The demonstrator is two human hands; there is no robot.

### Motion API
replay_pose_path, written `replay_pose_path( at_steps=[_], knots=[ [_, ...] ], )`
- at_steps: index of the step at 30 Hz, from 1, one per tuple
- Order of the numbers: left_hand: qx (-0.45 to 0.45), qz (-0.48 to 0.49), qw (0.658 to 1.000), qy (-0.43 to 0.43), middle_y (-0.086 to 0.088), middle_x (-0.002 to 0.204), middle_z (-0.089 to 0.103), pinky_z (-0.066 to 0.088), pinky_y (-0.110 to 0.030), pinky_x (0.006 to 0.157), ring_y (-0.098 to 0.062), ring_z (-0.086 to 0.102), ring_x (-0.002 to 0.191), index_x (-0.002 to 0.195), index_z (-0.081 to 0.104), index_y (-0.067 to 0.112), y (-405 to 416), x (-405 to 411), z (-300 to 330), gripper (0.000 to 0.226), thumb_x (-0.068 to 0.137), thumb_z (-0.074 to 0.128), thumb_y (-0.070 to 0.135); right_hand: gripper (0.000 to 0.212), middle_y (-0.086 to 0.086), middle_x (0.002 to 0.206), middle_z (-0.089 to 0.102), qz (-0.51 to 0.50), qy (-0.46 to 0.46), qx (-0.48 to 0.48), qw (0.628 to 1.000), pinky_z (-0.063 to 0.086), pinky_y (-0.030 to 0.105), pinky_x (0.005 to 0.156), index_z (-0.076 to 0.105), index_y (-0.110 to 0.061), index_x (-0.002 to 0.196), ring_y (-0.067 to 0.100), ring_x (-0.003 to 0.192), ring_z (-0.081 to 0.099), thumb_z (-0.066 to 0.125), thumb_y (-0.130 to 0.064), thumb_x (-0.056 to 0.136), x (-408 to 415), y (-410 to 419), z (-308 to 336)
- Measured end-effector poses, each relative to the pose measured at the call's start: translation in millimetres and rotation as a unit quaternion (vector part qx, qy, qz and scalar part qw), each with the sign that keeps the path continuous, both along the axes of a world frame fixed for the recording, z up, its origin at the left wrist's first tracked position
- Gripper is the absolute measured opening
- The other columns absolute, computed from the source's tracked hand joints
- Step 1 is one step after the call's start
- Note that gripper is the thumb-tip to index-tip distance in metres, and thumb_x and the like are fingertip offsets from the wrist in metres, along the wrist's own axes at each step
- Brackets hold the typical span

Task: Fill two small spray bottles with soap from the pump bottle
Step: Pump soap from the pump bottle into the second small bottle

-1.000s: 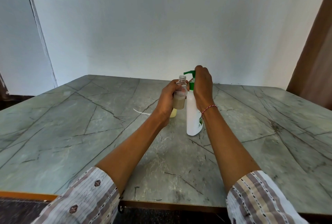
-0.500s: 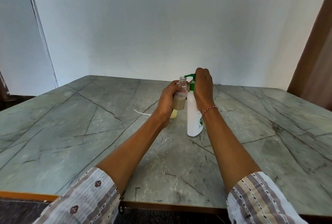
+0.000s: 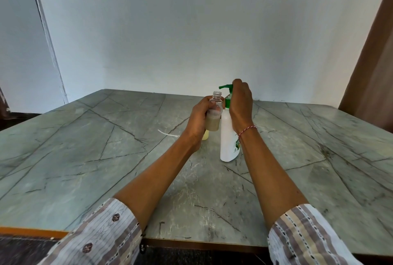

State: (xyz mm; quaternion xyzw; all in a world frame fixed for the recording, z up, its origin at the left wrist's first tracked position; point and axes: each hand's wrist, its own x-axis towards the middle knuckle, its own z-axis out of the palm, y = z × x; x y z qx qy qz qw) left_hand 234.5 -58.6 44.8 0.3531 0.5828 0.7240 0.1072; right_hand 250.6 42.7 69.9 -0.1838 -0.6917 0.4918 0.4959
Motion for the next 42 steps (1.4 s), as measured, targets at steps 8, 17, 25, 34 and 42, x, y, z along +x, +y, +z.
replay_pose_path(
  at_steps=[8, 17, 25, 34, 42],
  knots=[
    [0.009, -0.007, 1.000, -0.002, 0.011, 0.084, 0.062, 0.047, -0.024, 0.066, -0.008, 0.056, 0.077, 0.085, 0.057, 0.035, -0.2, -2.3, -2.2, 0.025, 0.070, 0.038, 0.043, 0.030, -0.006, 0.068, 0.039, 0.004, 0.017, -0.039, 0.999, 0.028, 0.021, 0.056, 0.036, -0.022, 0.066, 0.005, 0.061, 0.039, 0.035, -0.020, 0.096, -1.8, -3.6, 3.2],
    [0.007, -0.014, 1.000, -0.001, 0.007, 0.087, 0.061, 0.046, -0.025, 0.067, -0.010, 0.054, 0.079, 0.087, 0.057, 0.034, -0.8, -2.8, -1.6, 0.026, 0.072, 0.037, 0.043, 0.030, -0.005, 0.069, 0.038, 0.005, 0.025, -0.025, 0.999, 0.031, 0.020, 0.057, 0.035, -0.023, 0.066, 0.005, 0.062, 0.039, 0.036, -0.016, 0.095, -0.7, -5.9, 1.7],
    [0.009, -0.029, 0.999, 0.011, 0.010, 0.080, 0.064, 0.046, -0.021, 0.060, -0.005, 0.056, 0.072, 0.083, 0.059, 0.034, 1.9, -6.3, -2.1, 0.021, 0.080, 0.039, 0.038, 0.030, -0.007, 0.072, 0.049, 0.022, 0.039, -0.058, 0.997, 0.041, 0.022, 0.066, 0.045, -0.027, 0.069, 0.015, 0.070, 0.049, 0.035, -0.029, 0.097, 6.0, -3.2, 0.1],
    [0.015, -0.023, 1.000, 0.002, 0.006, 0.081, 0.062, 0.047, -0.022, 0.062, -0.008, 0.056, 0.073, 0.083, 0.060, 0.032, 5.2, -12.1, -4.6, 0.027, 0.094, 0.036, 0.027, 0.025, 0.018, 0.086, 0.062, 0.038, 0.017, -0.101, 0.994, 0.050, 0.029, 0.065, 0.050, -0.015, 0.069, 0.021, 0.064, 0.060, 0.041, -0.016, 0.092, 15.6, -0.3, 21.2],
    [0.053, -0.080, 0.995, -0.018, -0.003, 0.096, 0.068, 0.048, -0.018, 0.057, -0.005, 0.063, 0.073, 0.099, 0.062, 0.016, 8.7, -11.4, 2.7, 0.026, 0.091, 0.037, 0.017, 0.015, 0.008, 0.087, 0.052, 0.128, -0.098, -0.210, 0.964, 0.047, 0.028, 0.067, 0.046, -0.011, 0.081, 0.020, 0.070, 0.052, 0.039, -0.014, 0.094, 21.5, 10.1, 39.2]
  ],
)
